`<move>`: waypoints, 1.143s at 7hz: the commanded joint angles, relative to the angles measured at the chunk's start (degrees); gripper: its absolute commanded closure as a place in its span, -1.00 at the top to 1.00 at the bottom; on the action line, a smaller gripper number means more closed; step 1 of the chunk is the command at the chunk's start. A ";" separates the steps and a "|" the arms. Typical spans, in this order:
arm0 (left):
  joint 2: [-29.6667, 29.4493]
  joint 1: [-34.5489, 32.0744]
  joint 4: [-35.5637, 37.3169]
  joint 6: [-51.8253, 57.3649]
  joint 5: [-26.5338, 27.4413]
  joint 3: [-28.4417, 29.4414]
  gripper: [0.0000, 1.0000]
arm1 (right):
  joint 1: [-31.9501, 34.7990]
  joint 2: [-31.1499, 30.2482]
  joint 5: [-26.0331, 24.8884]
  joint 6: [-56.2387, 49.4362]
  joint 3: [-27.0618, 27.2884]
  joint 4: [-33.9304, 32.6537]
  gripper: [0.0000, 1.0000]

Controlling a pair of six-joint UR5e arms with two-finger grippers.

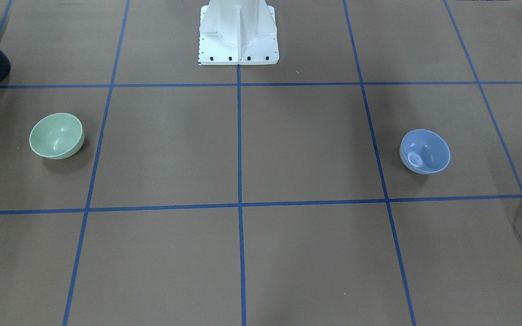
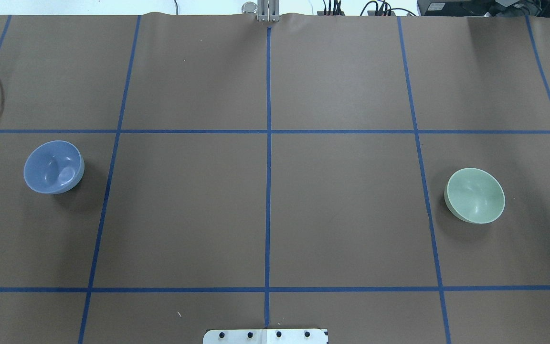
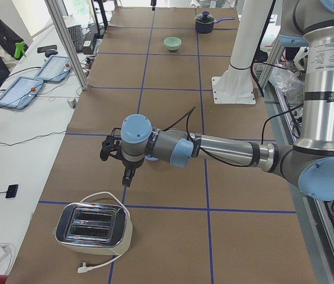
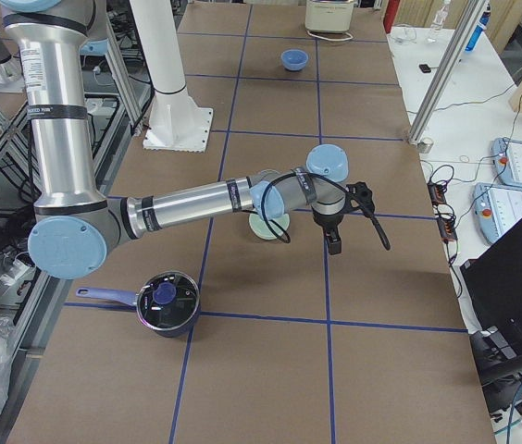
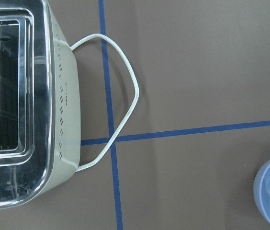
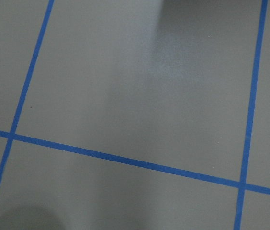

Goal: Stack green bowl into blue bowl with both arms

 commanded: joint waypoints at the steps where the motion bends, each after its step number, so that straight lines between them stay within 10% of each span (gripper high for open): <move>1: -2.29 6.51 -2.47 -0.55 0.72 0.65 0.98 | -0.95 0.90 -0.40 -0.26 -0.25 -0.03 1.00; 8: -5.63 24.72 -9.37 -19.28 9.16 7.91 0.96 | -7.28 0.73 -6.47 0.09 -0.61 -0.03 1.00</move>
